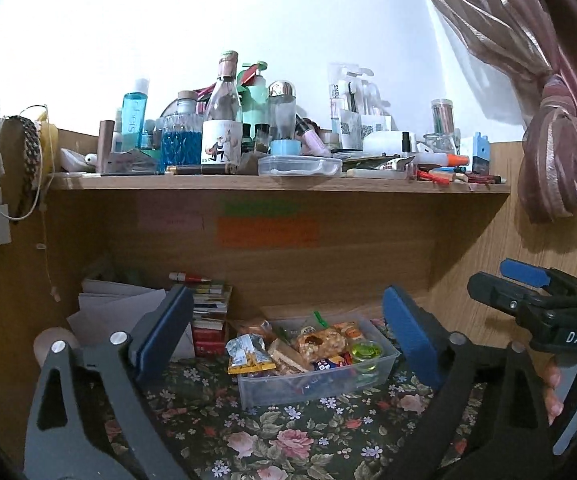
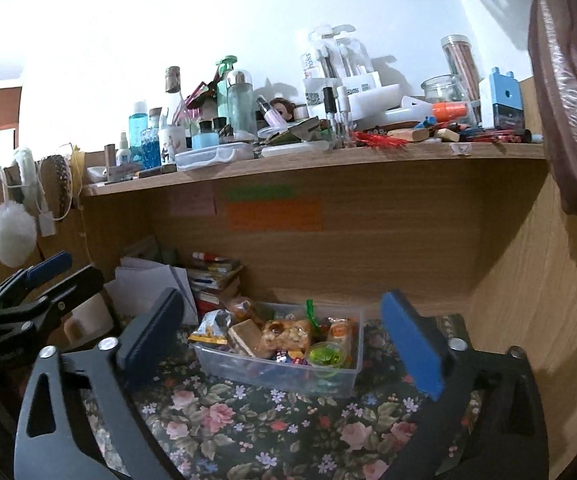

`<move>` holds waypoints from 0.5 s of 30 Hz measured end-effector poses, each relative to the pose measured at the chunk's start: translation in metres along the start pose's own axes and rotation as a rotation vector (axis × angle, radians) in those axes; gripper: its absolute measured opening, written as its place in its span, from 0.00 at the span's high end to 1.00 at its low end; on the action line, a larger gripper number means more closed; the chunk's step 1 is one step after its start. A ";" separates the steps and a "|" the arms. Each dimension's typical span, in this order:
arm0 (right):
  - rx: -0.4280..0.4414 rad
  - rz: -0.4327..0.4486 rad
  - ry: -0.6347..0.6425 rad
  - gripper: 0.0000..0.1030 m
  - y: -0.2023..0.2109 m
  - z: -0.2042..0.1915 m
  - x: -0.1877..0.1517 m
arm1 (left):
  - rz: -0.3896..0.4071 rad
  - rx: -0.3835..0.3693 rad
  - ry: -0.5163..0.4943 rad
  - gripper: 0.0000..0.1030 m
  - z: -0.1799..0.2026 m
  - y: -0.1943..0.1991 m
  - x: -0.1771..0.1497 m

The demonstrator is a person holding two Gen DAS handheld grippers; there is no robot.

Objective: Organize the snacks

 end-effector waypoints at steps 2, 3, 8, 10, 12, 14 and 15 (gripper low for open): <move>-0.011 0.009 0.001 0.00 0.003 -0.002 0.000 | 0.003 0.000 0.000 0.02 0.000 0.003 0.000; -0.015 0.011 0.005 0.00 0.004 -0.003 0.000 | 0.005 0.001 -0.001 0.02 0.000 0.004 -0.001; -0.040 0.027 0.028 0.00 0.010 -0.008 0.001 | 0.013 0.002 -0.002 0.00 0.002 0.008 -0.001; -0.046 0.031 0.033 0.00 0.012 -0.009 0.000 | 0.014 -0.002 -0.002 0.00 0.002 0.009 -0.001; -0.055 0.031 0.042 0.00 0.012 -0.010 0.000 | 0.015 -0.002 -0.003 0.00 0.002 0.010 -0.001; -0.063 0.032 0.048 0.00 0.013 -0.011 0.000 | 0.013 -0.004 -0.003 0.00 0.002 0.009 -0.001; -0.065 0.032 0.050 0.00 0.014 -0.011 0.000 | 0.012 -0.005 -0.003 0.00 0.002 0.009 -0.001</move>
Point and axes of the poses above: each gripper's, at about its wrist camera, not at the fingertips, and y roughly against the way its jaws point, z to its right, x to its top, the point moved 3 cm from there along -y, roughly the way its jaws point, and after that the axes turned 11 degrees about x, right-handed, at the moved point
